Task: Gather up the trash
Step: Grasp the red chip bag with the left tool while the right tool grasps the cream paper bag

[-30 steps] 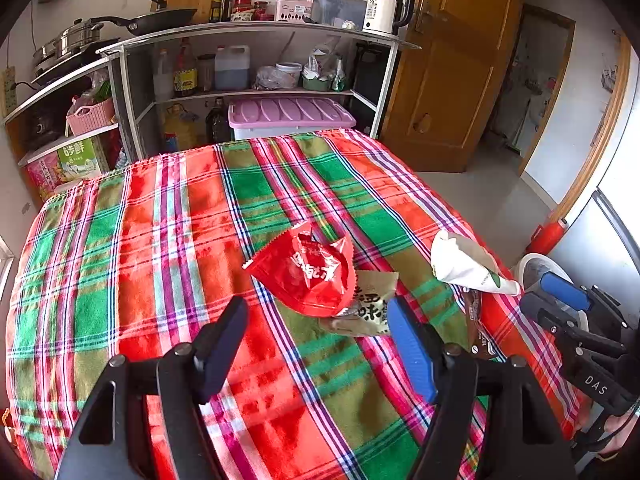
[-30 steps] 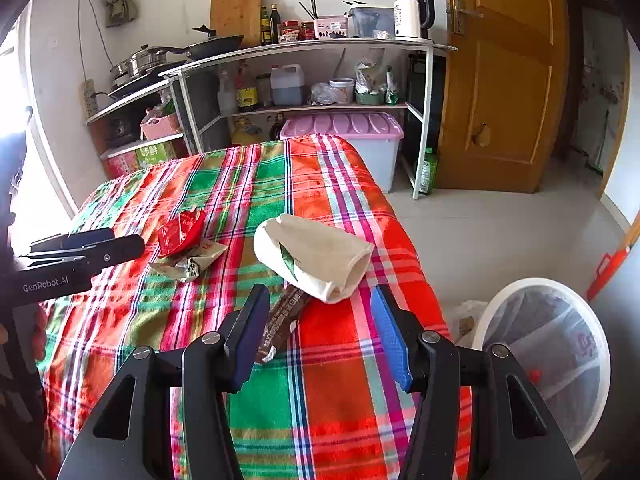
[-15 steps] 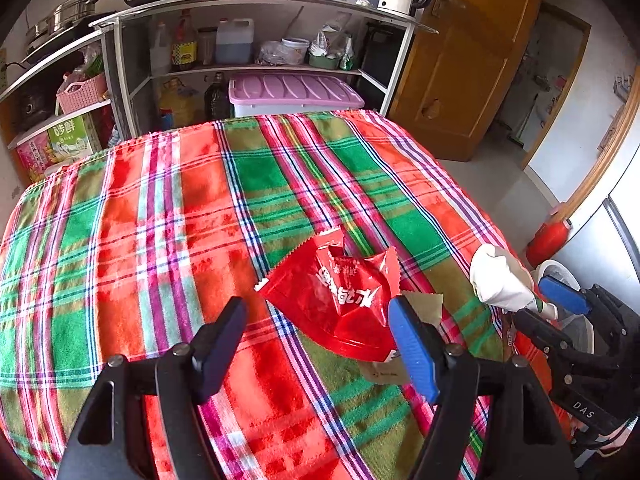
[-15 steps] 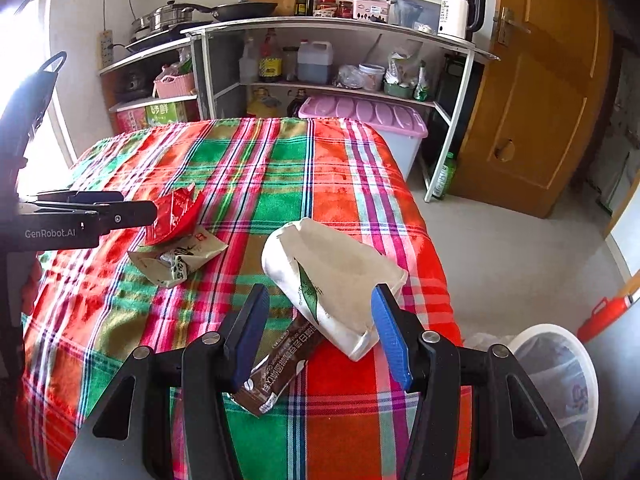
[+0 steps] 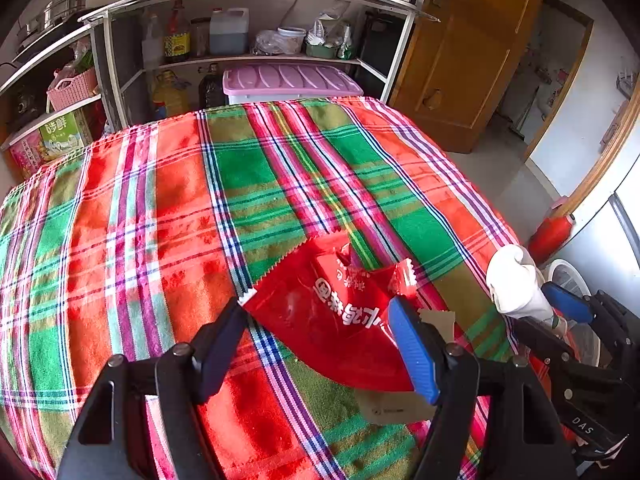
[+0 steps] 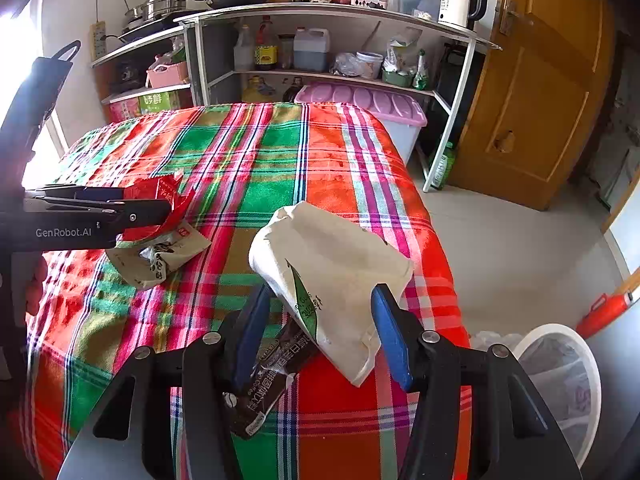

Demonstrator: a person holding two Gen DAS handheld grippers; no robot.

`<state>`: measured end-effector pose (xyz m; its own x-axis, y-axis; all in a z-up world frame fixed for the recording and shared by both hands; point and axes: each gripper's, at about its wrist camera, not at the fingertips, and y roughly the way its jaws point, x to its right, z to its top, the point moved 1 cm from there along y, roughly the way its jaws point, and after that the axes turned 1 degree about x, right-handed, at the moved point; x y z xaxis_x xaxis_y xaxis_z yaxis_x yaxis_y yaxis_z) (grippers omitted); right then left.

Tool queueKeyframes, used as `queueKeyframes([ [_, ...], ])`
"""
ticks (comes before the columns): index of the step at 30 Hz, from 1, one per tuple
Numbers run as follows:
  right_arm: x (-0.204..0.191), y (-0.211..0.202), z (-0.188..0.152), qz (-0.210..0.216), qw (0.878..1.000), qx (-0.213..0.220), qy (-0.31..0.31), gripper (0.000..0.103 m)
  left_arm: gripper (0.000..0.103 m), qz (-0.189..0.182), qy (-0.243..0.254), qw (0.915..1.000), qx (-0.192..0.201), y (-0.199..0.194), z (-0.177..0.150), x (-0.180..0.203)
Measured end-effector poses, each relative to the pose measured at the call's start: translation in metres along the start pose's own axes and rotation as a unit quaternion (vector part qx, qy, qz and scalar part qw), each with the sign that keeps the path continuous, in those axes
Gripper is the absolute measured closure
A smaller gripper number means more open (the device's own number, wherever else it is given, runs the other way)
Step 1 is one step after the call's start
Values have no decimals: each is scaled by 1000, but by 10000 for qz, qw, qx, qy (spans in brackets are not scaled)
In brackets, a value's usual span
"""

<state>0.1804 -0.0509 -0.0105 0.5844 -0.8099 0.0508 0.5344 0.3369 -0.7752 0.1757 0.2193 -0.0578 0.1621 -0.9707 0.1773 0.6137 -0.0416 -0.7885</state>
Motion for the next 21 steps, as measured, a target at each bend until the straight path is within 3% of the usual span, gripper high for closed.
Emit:
queueKeyframes([
  [2, -1, 0, 0, -2, 10000, 8, 3, 63, 28, 15, -26, 10000, -45, 3, -1, 0],
  [5, 0, 3, -1, 20, 10000, -24, 31, 71, 31, 39, -44, 10000, -8, 5, -1, 2],
  [17, 1, 1, -2, 59, 9999, 53, 68, 78, 67, -113, -14, 9999, 71, 4, 2, 12],
  [18, 0, 0, -2, 58, 9999, 58, 76, 78, 75, -132, -25, 9999, 85, 3, 2, 13],
  [21, 1, -1, -3, 42, 9999, 105, 124, 80, 79, -83, 21, 9999, 122, 2, 3, 15],
])
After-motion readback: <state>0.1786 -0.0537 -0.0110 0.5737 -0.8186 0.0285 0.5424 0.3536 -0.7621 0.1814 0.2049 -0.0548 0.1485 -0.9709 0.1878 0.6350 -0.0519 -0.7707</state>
